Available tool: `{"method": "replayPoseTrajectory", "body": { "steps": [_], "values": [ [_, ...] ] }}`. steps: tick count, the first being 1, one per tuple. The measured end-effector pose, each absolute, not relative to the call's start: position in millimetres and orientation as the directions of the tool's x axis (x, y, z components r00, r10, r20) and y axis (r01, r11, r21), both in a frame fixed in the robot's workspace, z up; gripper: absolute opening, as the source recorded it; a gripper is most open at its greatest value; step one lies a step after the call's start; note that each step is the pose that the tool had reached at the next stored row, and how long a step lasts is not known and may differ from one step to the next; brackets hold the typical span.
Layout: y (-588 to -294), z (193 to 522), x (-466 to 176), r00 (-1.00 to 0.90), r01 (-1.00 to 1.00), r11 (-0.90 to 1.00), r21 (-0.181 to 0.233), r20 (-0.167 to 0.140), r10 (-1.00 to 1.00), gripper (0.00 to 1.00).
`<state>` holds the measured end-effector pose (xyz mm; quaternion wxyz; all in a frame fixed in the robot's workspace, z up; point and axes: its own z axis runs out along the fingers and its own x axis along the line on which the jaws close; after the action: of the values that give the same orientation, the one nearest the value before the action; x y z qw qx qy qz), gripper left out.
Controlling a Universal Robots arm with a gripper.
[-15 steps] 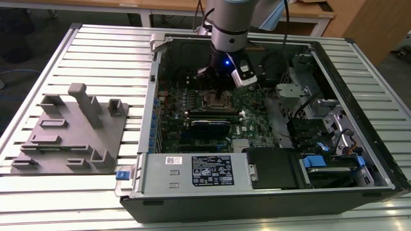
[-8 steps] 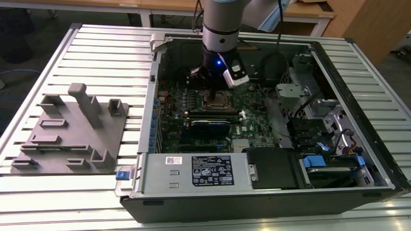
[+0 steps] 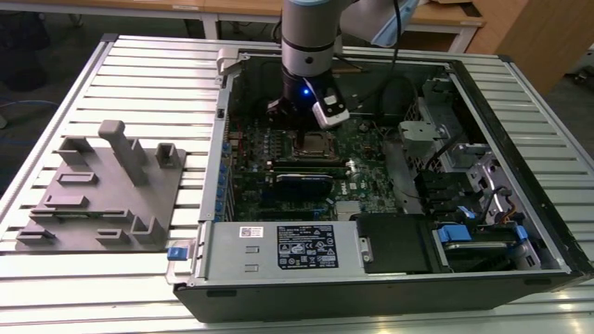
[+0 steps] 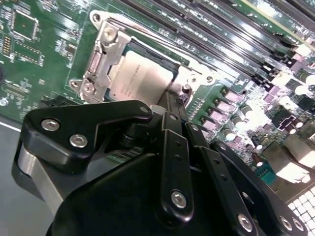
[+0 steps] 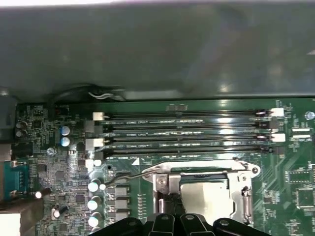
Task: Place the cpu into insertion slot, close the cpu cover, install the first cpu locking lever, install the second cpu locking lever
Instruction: 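Close the cpu cover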
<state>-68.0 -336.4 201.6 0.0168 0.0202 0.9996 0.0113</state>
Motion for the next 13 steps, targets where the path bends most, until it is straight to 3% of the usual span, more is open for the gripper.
{"method": "replayPoseTrajectory", "body": {
  "steps": [13],
  "values": [
    [-336.4, 198.7, -69.3, -0.998, 0.040, 0.999, 0.023, -0.036, 0.041, 0.11]
  ]
}}
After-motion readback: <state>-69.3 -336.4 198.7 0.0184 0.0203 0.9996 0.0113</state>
